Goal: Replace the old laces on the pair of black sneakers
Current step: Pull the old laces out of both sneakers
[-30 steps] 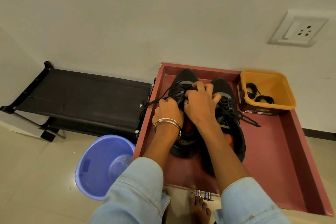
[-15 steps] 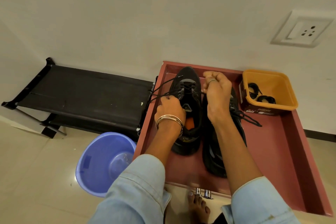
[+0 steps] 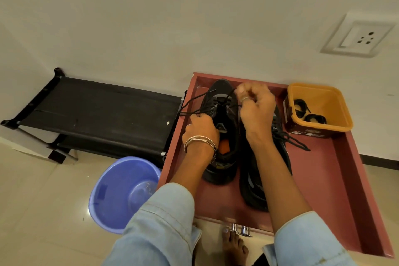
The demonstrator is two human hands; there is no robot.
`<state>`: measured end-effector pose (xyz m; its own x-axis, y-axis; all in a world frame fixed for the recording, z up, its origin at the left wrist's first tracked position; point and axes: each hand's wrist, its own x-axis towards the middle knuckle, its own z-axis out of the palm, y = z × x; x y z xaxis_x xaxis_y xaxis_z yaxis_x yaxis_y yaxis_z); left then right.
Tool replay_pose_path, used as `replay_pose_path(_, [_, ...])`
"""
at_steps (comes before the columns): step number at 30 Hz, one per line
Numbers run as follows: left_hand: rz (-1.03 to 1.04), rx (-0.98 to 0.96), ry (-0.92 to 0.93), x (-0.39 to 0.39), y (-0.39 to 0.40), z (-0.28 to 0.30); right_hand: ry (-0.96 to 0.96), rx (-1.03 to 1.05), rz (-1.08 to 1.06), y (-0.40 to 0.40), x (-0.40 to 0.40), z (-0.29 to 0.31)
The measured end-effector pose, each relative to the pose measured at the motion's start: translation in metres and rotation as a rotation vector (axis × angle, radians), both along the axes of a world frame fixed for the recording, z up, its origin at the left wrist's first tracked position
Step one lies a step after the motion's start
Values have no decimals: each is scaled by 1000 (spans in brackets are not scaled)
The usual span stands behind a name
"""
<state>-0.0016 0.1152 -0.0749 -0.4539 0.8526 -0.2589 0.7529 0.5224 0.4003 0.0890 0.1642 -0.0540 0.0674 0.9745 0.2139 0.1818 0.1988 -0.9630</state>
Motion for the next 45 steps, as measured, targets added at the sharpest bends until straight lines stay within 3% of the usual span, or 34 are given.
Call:
replay_pose_path(3, [0,6,2,1,0,0,723,-81,26,0,8,23])
replay_pose_path(4, [0,7,1,1,0,0,828,-78,42,1,11,27])
replay_pose_path(5, [0,5,1,1,0,-1,818,-57,43,2,14,31])
replay_pose_path(7, [0,0,2,0,1,-1,498,34,30,4,16,31])
replay_pose_path(10, [6,3,1,0,3,-3,-343,133,119,6,11,12])
replay_pose_path(12, [6,14,-3,-1,4,-5,-810,43,251,6,6,-6])
replay_pose_path(14, [3,20,3,-2,4,-5,-1027,-15,315,3,0,-15])
replay_pose_path(17, [-2,31,16,-3,3,-6,-1003,37,243,1,-3,-20])
replay_pose_path(19, [-10,35,13,-3,3,-5,-843,30,210,3,-2,-22])
replay_pose_path(21, [-15,31,14,-4,3,-5,-494,-32,171,5,-2,-19])
replay_pose_path(24, [-10,17,15,-4,3,-4,139,-282,96,1,-4,-6])
replay_pose_path(26, [-11,11,10,-3,3,-5,295,-321,108,-2,-5,-2])
replay_pose_path(27, [-14,9,9,-3,4,-6,226,-284,103,-3,-6,-2])
replay_pose_path(31, [-26,4,16,-4,5,-6,-429,-22,69,1,-5,-9])
replay_pose_path(37, [-28,39,36,-5,7,-9,-1035,-14,263,1,-7,-19])
replay_pose_path(41, [-31,32,36,-5,8,-9,-1094,41,232,2,-7,-26])
replay_pose_path(45, [-35,28,43,-4,8,-8,-977,80,179,-1,-9,-24])
